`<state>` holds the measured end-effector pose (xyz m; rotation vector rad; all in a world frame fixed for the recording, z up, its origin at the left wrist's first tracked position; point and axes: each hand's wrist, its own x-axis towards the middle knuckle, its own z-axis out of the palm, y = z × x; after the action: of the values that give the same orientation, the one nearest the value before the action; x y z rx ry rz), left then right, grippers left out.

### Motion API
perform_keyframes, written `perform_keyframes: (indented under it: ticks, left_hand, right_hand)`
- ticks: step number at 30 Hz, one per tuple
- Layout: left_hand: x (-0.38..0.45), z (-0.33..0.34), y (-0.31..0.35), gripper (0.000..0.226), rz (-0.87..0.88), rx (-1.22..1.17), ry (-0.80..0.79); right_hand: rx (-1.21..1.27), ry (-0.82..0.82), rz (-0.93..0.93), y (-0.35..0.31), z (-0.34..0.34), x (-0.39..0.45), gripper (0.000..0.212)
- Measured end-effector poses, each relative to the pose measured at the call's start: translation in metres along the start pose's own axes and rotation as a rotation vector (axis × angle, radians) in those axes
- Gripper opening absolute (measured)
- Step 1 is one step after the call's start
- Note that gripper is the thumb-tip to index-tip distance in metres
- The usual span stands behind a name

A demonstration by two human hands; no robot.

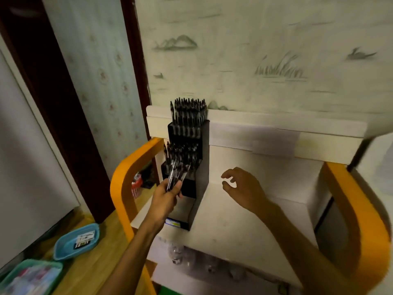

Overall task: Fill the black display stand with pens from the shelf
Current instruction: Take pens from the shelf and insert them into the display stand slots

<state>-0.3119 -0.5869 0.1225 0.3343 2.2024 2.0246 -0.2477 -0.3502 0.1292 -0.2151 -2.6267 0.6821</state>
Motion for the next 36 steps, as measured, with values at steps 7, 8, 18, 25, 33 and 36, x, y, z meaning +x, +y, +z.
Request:
perform_keyframes:
  ticks: [7,8,18,25,33,36]
  left_hand:
    - [0.045,-0.028,-0.010,0.008,-0.025,-0.127,-0.109]
    - [0.054,-0.033,-0.014,0.008,-0.016,-0.136,-0.139]
    - [0.101,-0.058,-0.033,0.026,-0.006,-0.126,-0.310]
    - [0.109,-0.064,-0.034,0.041,0.059,-0.056,-0.345]
    - [0.116,-0.067,-0.040,0.016,0.183,-0.014,-0.361]
    - [0.121,-0.077,-0.044,0.030,0.183,-0.016,-0.305]
  right_hand:
    - [-0.042,0.015,-0.002,-0.027,0.038,0.025,0.020]
    - [-0.042,0.028,-0.006,-0.034,0.043,0.029,0.020]
    - [0.134,0.132,0.058,-0.092,0.080,0.058,0.015]
    - [0.475,0.172,0.282,-0.119,0.094,0.066,0.021]
    - [0.888,0.363,0.500,-0.126,0.091,0.071,0.017]
    - [0.852,0.502,0.488,-0.124,0.081,0.078,0.013]
